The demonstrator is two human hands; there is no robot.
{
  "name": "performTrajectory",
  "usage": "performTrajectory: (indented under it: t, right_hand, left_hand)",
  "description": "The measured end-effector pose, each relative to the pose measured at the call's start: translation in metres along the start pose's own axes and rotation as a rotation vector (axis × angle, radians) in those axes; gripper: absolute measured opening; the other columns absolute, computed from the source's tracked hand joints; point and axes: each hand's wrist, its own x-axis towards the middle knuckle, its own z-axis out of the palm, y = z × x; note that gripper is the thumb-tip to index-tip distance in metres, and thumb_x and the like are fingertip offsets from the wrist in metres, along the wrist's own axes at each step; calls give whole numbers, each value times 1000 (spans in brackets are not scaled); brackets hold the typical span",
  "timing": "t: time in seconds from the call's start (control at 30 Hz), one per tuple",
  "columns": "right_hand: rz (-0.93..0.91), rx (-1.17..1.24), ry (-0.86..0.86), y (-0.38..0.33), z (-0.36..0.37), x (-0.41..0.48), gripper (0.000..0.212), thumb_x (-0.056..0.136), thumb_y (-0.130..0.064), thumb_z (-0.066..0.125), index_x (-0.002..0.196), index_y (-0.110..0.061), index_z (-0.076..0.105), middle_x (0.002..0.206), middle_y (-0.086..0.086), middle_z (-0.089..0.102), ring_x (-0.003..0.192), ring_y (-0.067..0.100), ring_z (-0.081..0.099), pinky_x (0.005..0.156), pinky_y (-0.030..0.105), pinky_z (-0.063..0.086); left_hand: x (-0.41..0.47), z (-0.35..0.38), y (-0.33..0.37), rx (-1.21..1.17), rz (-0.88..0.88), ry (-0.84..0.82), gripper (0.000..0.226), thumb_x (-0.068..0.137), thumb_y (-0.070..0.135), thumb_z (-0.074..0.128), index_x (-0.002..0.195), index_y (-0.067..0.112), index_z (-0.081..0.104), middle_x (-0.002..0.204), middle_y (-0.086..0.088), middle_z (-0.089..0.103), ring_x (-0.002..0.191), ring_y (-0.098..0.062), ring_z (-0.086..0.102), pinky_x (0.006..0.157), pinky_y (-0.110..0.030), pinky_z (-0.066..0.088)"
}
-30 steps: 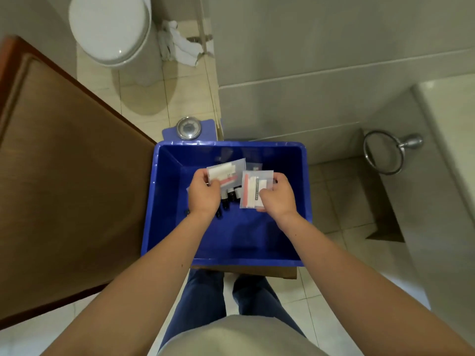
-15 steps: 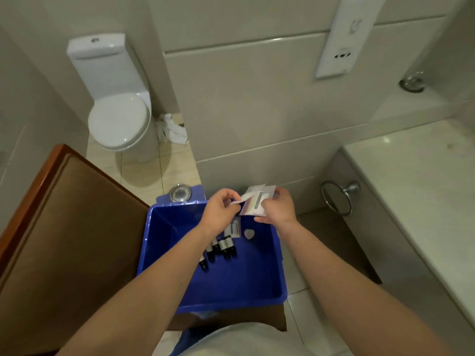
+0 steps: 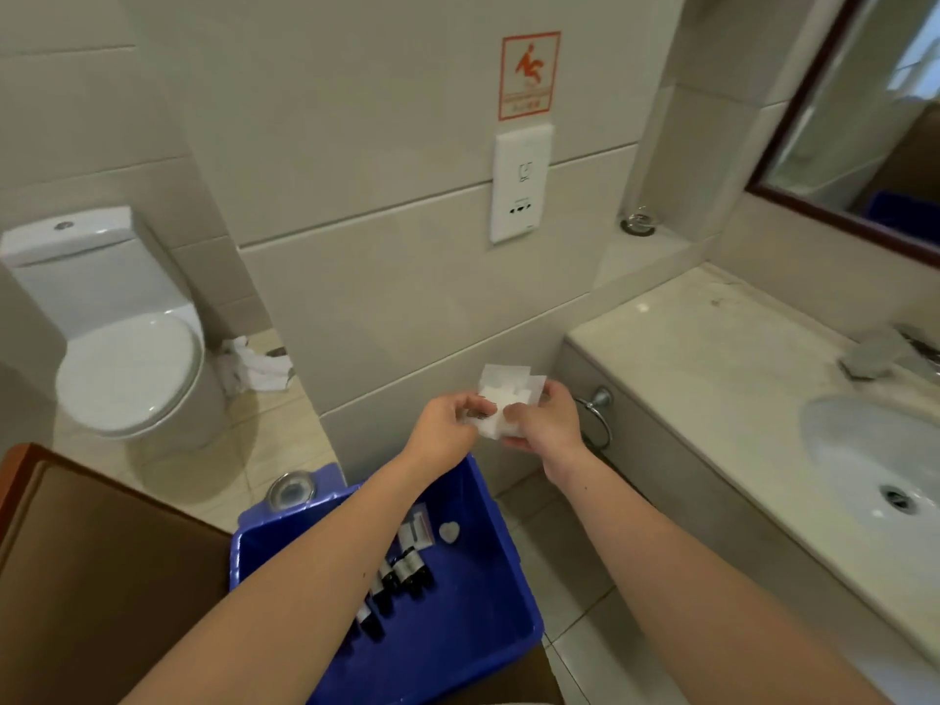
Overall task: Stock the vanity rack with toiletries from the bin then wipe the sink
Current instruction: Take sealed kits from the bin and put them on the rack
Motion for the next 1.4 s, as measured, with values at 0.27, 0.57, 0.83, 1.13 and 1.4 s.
performTrajectory:
  t: [0.27, 0.57, 0.83, 1.13, 1.4]
  right_hand:
    - [-62, 29, 228, -4, -23, -34, 52, 72, 11, 60, 118, -13, 53, 111, 7, 67, 99, 26, 67, 78, 51, 59]
    - [-109, 112, 479, 7, -69, -112, 45, 80, 12, 60, 120, -8, 52, 103, 7, 64, 87, 23, 66, 57, 35, 58]
    - [-83, 167, 691, 22, -126, -178, 33, 81, 9, 62, 108, -9, 56, 96, 7, 66, 75, 16, 65, 51, 30, 58]
    - [-129, 210, 827, 28, -202, -227, 29, 78, 13, 59, 101, -5, 61, 80, 7, 69, 67, 20, 69, 53, 31, 60]
    - [-171, 252, 856, 36, -312, -259, 17, 90, -3, 55, 101, -7, 66, 97, 13, 71, 76, 24, 68, 62, 36, 61]
  left_hand:
    - [-6, 6, 31, -152, 77, -90, 42, 88, 4, 57, 124, 22, 47, 110, 1, 63, 98, -15, 64, 85, -39, 56]
    - [-47, 46, 51, -70, 314, -331, 46, 84, 0, 64, 119, 26, 53, 106, 5, 63, 91, -13, 65, 73, -27, 56]
    - [-96, 108, 73, 190, 519, -434, 49, 83, 22, 71, 130, 26, 58, 128, 8, 41, 109, -10, 52, 96, -23, 41]
    - [-152, 185, 121, 280, 572, -643, 84, 69, 41, 81, 141, 18, 46, 133, -2, 50, 124, -17, 47, 106, -32, 39]
    - [-204, 274, 172, 105, 579, -821, 38, 83, 9, 65, 121, 14, 62, 99, 9, 67, 95, -13, 64, 83, -23, 47]
